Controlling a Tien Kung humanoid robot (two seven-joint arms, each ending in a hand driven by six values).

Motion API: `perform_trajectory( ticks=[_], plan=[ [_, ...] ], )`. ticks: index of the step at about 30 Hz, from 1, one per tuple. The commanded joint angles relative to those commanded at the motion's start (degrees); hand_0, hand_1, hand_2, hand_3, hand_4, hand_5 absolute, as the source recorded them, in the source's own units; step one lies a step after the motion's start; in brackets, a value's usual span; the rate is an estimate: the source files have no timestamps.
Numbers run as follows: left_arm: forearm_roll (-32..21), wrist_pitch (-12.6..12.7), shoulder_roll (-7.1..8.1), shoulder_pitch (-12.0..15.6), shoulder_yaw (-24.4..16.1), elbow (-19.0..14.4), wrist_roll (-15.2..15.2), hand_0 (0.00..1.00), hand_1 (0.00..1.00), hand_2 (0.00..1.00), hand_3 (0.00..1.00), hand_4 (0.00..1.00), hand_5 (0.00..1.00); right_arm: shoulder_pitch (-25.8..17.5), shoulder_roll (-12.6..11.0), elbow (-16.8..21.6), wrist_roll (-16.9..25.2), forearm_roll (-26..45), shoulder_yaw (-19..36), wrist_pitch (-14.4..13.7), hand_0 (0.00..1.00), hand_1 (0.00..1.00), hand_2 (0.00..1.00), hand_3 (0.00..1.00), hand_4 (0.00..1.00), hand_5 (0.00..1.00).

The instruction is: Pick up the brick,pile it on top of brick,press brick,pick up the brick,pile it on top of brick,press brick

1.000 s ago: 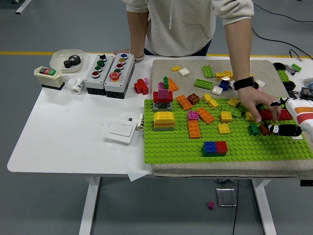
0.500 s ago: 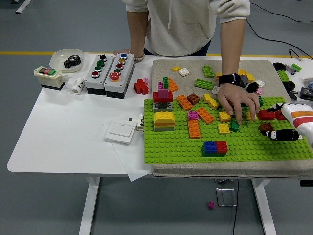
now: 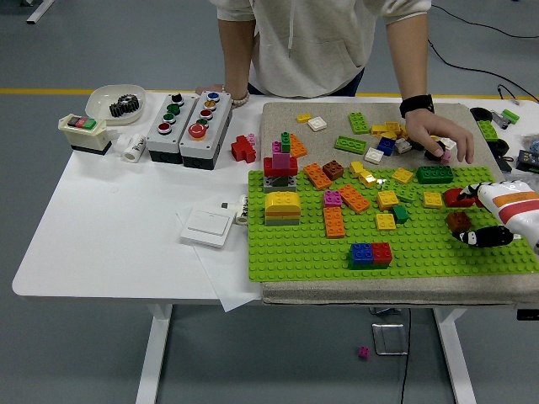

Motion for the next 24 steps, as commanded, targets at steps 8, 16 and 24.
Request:
perform_trajectory(
  ticks=[8,16,24],
  plan=[
    [0.0,0.0,-0.02,-0.1,-0.1,-0.1,0.1,0.756,0.722,0.723,0.587,0.641,0.662,1.7,-0.3,-2.7,1.3,0.3,-1.8,-1.0,0.629,0.598,0.671,0.647,0.874,0.474],
    [-0.3,0.0,-0.05,-0.4,0.1,-0.1,0.0,0.757,0.722,0.723,0.588,0.642,0.662,2.5,-0.2,-3.7,1.8,0.6,-2.9,-0.9,0.621,0.591,0.663,0.615,0.850,0.462],
    [-0.5,0.0,-0.02,-0.6,0.3,-0.1,-0.1,0.756,0.722,0.723,0.587,0.642,0.662,3.9,-0.2,-4.4,2.1,0.2,-5.0,-0.8,0.621,0.589,0.662,0.612,0.843,0.452]
  ],
)
